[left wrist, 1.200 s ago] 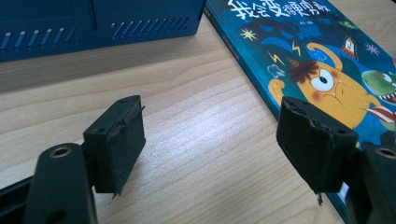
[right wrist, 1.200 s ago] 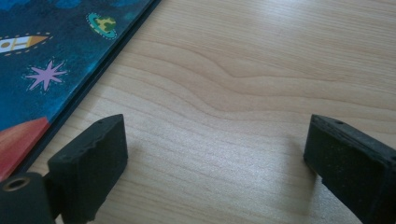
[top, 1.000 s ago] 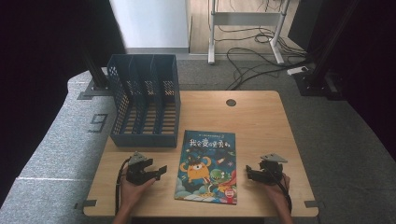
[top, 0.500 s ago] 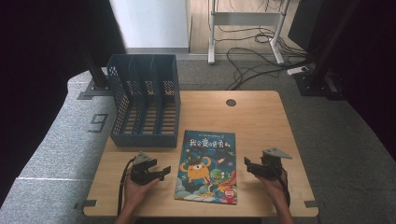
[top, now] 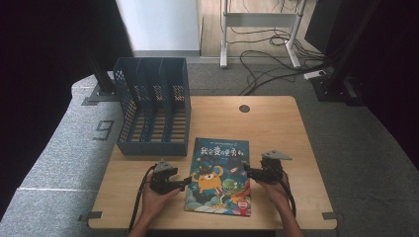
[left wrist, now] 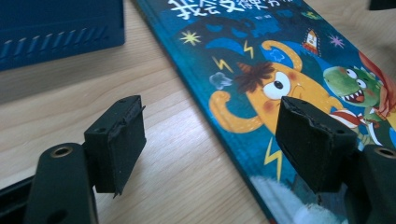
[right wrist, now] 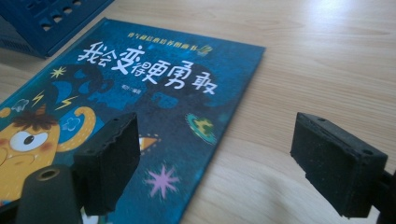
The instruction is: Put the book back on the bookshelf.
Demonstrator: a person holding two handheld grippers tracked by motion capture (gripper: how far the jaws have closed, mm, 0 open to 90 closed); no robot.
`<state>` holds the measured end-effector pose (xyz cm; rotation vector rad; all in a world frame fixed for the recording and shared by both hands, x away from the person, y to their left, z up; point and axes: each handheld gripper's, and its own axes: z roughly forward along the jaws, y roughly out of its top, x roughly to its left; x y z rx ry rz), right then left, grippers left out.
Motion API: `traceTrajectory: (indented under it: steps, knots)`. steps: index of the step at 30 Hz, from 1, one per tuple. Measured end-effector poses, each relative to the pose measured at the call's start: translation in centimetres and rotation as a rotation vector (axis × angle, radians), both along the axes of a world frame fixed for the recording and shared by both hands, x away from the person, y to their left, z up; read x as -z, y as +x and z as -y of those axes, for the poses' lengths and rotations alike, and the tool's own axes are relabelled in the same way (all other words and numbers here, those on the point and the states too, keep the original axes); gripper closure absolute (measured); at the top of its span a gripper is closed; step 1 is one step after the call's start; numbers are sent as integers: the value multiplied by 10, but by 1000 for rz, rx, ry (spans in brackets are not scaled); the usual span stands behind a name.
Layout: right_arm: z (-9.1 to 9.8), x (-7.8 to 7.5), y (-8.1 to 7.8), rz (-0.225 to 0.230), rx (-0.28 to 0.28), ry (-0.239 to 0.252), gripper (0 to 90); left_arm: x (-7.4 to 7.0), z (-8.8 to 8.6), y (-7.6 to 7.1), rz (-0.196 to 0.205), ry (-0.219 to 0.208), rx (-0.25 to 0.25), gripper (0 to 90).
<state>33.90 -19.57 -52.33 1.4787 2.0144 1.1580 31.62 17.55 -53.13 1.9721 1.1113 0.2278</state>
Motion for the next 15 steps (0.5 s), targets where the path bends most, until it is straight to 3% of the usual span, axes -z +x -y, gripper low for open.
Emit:
traceTrajectory:
  steps: [4, 10, 15]
  knots:
    - [-14, 10, 14, -15, -10, -20, 149, -2, 9, 7, 3, 22, 3, 243]
    - [-25, 14, 22, -38, -9, -7, 155, -4, 25, 19, 6, 26, 19, 254]
    - [-40, 16, 25, -38, -15, -26, 154, 4, 35, 22, -11, 48, 27, 261]
